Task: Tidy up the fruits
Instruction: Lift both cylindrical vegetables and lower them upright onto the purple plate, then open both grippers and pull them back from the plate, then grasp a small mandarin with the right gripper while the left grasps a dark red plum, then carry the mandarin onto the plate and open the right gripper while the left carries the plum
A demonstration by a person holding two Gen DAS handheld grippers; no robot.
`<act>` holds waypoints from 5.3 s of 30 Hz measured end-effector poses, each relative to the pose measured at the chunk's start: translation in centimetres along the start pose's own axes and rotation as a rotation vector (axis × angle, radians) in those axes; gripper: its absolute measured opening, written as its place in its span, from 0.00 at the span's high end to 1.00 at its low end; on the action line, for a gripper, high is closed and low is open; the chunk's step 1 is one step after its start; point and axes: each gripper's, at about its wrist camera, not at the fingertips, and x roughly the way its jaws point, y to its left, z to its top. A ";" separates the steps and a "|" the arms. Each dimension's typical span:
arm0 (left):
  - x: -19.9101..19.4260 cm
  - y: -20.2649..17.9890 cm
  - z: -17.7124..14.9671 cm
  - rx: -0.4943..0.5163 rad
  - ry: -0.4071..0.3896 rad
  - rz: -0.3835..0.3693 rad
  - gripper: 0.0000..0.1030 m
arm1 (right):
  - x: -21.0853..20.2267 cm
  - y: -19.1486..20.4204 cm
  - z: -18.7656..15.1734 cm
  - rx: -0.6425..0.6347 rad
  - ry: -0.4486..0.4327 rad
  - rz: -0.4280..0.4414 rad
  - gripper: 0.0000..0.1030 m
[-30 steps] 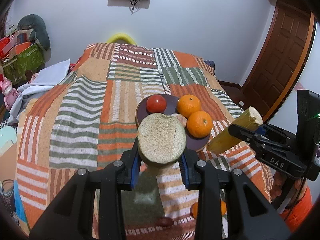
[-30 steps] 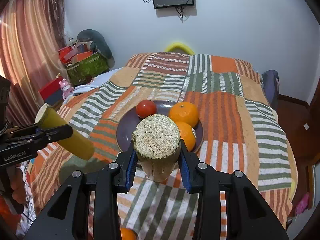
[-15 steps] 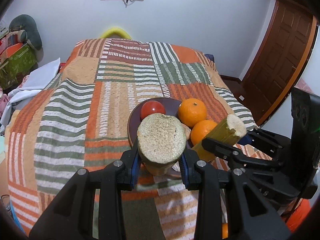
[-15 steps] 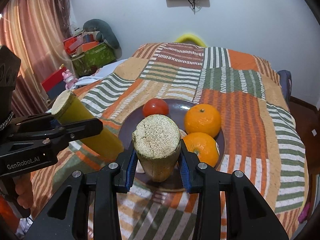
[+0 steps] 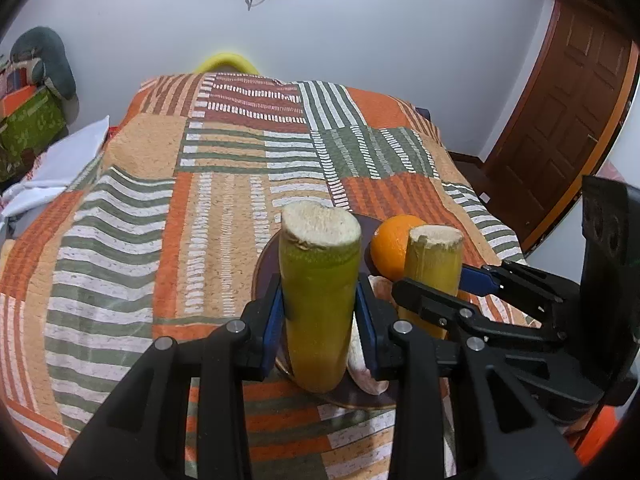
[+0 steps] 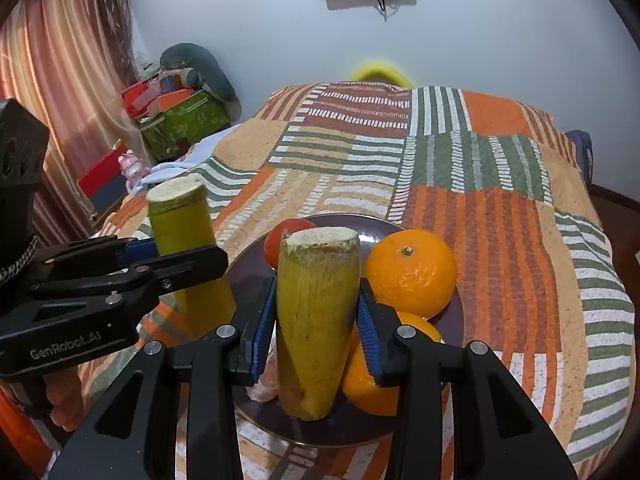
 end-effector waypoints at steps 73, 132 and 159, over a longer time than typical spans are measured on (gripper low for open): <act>-13.6 -2.3 -15.1 -0.009 0.090 0.129 0.48 | -7.9 7.6 -11.8 -0.079 0.132 0.023 0.42; -6.8 -4.1 -7.5 0.102 0.025 0.038 0.74 | -6.8 1.1 -5.1 -0.002 0.003 -0.034 0.67; 0.6 -2.3 -6.1 0.044 0.083 0.026 0.73 | -1.6 0.0 -4.9 0.004 0.047 -0.031 0.67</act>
